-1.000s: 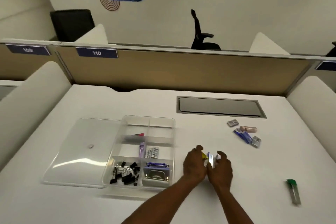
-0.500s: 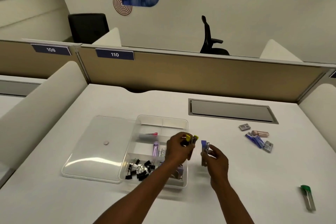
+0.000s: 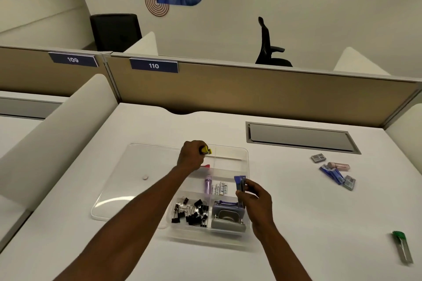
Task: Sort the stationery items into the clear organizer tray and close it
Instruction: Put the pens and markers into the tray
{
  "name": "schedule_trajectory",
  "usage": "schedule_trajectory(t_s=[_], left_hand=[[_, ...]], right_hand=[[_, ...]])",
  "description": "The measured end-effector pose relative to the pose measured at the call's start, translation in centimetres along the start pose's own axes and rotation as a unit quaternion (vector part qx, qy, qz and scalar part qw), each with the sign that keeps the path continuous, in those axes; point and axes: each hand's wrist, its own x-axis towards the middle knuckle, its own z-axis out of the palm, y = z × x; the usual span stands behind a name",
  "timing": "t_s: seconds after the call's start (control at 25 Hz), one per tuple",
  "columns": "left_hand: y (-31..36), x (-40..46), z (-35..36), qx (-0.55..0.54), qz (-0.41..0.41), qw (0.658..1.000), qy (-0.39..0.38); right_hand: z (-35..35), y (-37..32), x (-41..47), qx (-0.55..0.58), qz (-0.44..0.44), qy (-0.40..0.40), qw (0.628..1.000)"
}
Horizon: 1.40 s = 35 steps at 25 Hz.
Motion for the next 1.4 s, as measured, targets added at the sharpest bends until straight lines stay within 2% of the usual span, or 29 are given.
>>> schedule_trajectory(t_s=[0.2, 0.36, 0.56, 0.84, 0.92, 1.04, 1.12, 1.16, 1.28, 1.32, 1.4], left_hand=[[-0.3, 1.1, 0.9, 0.141, 0.01, 0.986, -0.088], [-0.9, 1.5, 1.4, 0.15, -0.023, 0.977, -0.15], [-2.0, 2.4, 1.2, 0.177, -0.011, 0.96, -0.218], [-2.9, 2.2, 0.4, 0.187, -0.005, 0.953, -0.239], [-2.7, 1.7, 0.4, 0.153, 0.002, 0.966, -0.21], [-1.5, -0.1, 1.0, 0.02, 0.04, 0.996, -0.082], [-0.4, -2.3, 2.1, -0.077, 0.055, 0.995, -0.032], [-0.1, -3.3, 2.6, -0.111, 0.049, 0.991, -0.055], [-0.1, -6.0, 3.4, -0.177, 0.028, 0.963, -0.201], [-0.4, -6.5, 3.5, -0.191, 0.024, 0.958, -0.211], [-1.1, -6.8, 3.4, -0.194, 0.002, 0.965, -0.178]], right_hand=[[0.1, 0.4, 0.2, -0.056, -0.007, -0.003, 0.998], [0.2, 0.8, 0.2, -0.085, -0.02, -0.006, 0.996], [0.4, 0.7, 0.1, -0.094, -0.027, -0.002, 0.995], [0.6, 0.4, -0.1, -0.076, -0.022, 0.002, 0.997], [0.7, 0.1, -0.1, -0.063, -0.019, 0.006, 0.998], [1.3, -0.6, -0.6, -0.033, -0.018, 0.001, 0.999], [2.1, -0.9, -0.9, -0.002, -0.01, -0.007, 1.0], [2.5, -1.1, -1.1, 0.017, -0.005, -0.01, 1.0], [3.5, -1.4, -1.4, 0.054, -0.005, -0.022, 0.998], [3.8, -1.5, -1.5, 0.049, -0.01, -0.029, 0.998], [4.2, -1.5, -1.8, 0.034, -0.014, -0.051, 0.998]])
